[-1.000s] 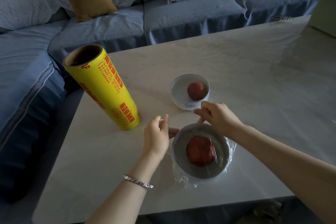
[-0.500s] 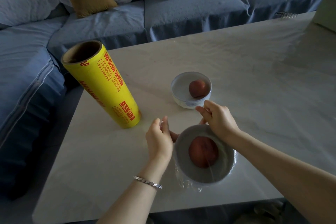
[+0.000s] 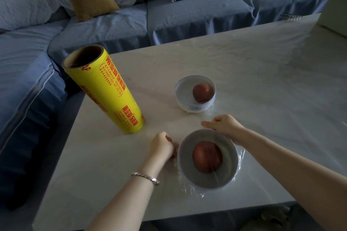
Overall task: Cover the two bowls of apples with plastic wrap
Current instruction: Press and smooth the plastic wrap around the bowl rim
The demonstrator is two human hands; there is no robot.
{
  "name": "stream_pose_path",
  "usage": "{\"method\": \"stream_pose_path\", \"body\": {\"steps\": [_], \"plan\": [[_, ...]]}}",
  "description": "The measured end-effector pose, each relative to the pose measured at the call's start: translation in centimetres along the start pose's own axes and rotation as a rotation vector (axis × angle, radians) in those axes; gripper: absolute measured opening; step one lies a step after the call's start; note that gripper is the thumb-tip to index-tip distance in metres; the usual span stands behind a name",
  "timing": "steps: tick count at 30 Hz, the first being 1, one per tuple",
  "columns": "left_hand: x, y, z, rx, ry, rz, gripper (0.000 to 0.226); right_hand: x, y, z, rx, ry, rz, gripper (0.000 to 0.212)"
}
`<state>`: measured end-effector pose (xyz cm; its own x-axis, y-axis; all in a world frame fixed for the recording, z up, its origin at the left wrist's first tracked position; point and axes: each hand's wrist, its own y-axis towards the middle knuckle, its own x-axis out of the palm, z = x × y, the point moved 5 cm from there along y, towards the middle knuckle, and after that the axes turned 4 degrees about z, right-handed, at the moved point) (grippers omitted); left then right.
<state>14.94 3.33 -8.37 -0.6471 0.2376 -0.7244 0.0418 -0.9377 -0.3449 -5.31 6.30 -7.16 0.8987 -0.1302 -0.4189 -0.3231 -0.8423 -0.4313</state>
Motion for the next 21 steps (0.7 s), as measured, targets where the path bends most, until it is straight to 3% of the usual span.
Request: {"method": "stream_pose_path", "body": {"steps": [2, 5, 6, 8, 9, 11, 13, 21], "plan": [[-1.2, -1.1, 1.1, 0.170, 0.227, 0.132, 0.020, -0.3, -0.4, 0.9, 0.077, -0.002, -0.081, 0.046], [-2.8, -3.8, 3.3, 0.547, 0.078, 0.409, 0.041, -0.8, -1.0, 2.2, 0.179, 0.105, -0.276, 0.050], [-2.9, -4.9, 3.9, 0.629, 0.011, 0.356, 0.054, -0.9, -1.3, 2.4, 0.201, 0.146, -0.359, 0.050], [-1.2, -7.0, 4.9, 0.648, -0.010, -0.044, 0.091, -1.3, -1.9, 2.7, 0.195, 0.183, -0.458, 0.045], [0.0, -7.9, 4.9, 0.647, 0.107, -0.208, 0.110, -1.6, -2.0, 2.7, 0.167, 0.178, -0.456, 0.041], [1.5, -8.8, 4.6, 0.695, 0.425, -0.273, 0.135, -2.1, -2.1, 2.5, 0.086, 0.210, -0.379, 0.030], [2.2, -8.8, 4.5, 0.722, 0.584, -0.227, 0.142, -2.4, -2.3, 2.0, -0.001, 0.291, -0.248, 0.029], [2.2, -8.5, 4.5, 0.744, 0.517, -0.148, 0.139, -3.3, -4.0, -1.3, -0.460, -0.033, 0.355, 0.036]]}}
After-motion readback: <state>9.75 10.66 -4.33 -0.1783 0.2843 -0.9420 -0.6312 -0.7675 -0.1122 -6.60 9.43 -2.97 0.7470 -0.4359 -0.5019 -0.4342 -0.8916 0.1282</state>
